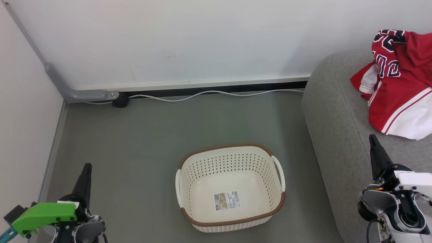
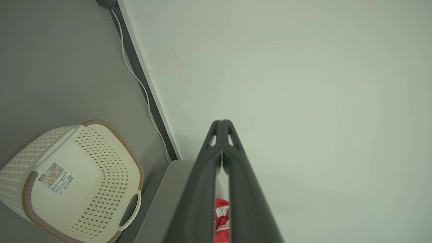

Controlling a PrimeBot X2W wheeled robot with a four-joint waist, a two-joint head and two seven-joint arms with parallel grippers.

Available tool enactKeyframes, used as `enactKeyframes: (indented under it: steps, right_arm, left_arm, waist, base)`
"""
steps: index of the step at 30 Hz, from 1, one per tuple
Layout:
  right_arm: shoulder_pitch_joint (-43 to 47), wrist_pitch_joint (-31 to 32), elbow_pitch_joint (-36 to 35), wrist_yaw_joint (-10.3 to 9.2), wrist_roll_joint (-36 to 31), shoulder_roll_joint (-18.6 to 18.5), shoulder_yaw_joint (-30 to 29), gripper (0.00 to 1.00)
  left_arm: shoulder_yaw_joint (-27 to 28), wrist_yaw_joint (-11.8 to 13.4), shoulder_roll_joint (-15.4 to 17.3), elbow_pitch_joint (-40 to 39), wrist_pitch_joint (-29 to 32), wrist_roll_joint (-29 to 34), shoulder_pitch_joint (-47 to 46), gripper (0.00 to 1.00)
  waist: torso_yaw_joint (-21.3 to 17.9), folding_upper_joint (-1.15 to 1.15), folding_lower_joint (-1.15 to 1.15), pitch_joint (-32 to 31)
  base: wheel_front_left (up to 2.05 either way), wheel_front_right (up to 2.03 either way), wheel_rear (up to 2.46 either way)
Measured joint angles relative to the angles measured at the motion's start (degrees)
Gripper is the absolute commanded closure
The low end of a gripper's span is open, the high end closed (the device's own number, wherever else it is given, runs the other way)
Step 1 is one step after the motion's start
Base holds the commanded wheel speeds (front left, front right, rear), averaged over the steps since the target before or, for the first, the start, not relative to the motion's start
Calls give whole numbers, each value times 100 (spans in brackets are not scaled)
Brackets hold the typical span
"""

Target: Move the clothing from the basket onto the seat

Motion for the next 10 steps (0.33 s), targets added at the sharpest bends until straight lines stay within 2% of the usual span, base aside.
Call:
enactKeyframes:
  steps: [10]
  right_arm:
    - [0, 5, -1, 0, 0, 0, -2, 100]
  left_arm:
    - [2, 0, 0, -4, 0, 0, 0, 100]
  waist:
    - [0, 0, 0, 0]
  base:
    - [0, 0, 0]
